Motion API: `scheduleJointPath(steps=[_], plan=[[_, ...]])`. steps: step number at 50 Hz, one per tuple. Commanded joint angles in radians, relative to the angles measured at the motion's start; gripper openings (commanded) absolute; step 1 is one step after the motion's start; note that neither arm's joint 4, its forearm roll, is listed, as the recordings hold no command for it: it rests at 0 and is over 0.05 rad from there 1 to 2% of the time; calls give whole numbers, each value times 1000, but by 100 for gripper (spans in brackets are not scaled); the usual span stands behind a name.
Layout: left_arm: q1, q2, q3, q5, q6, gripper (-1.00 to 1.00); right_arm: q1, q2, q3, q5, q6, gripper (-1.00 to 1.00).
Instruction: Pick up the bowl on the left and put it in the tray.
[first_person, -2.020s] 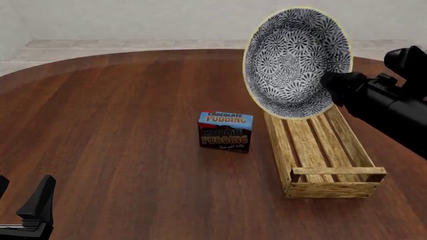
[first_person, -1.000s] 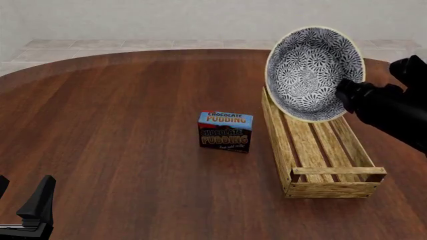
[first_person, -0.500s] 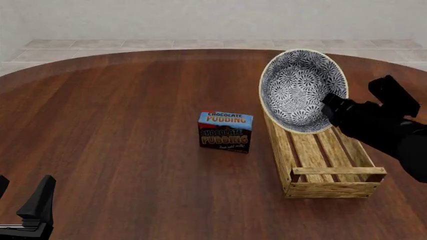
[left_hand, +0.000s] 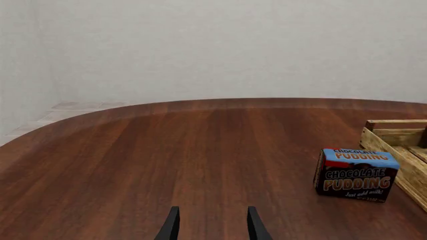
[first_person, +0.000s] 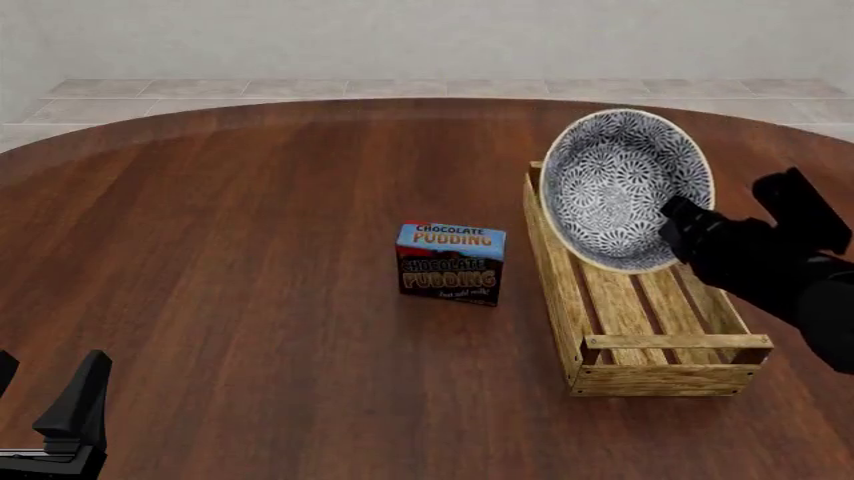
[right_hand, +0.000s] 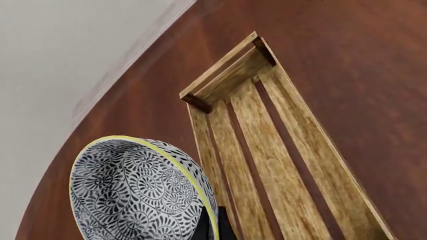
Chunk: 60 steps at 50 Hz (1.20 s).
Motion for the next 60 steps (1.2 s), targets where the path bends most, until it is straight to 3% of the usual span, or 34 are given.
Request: scheduleJointPath(steps=[1,40,60], plan=[[0,0,0,0,0,100,-29,6,12,-25,14,-100],[0,0,0,0,0,100,-101,75,25,-86,42,-100],[0,0,0,0,0,100,-114,180,37,-168,67,-100]])
